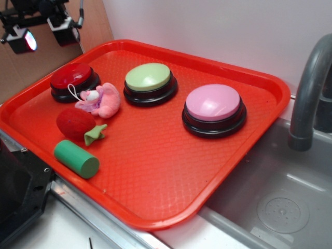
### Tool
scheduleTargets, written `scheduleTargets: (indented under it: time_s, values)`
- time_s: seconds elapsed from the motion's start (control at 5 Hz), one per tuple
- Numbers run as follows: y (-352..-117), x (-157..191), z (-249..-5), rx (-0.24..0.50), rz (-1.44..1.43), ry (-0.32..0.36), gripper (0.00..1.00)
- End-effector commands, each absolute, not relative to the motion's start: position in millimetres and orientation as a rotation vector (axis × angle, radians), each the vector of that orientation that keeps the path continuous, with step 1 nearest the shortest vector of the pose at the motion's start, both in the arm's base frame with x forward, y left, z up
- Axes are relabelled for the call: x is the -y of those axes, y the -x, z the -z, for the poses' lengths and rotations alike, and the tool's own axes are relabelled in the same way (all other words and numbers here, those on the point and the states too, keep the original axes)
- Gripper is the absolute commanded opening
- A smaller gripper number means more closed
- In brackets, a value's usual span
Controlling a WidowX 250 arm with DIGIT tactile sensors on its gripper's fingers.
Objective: Push the red button.
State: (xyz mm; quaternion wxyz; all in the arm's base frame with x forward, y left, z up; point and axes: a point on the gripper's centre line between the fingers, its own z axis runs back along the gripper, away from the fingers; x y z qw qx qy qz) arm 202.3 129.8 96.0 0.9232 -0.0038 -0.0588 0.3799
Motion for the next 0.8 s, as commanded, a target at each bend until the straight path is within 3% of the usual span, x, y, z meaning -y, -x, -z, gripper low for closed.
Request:
scheduleTargets:
  time_s: [0.0,0.6]
  values:
    - [-206.8,-132.8,-73.9,0.114,-0.746,-0.059,1.00]
    - [-208.4,-138.3,-50.4,0.067,-0.736,-0.014,1.00]
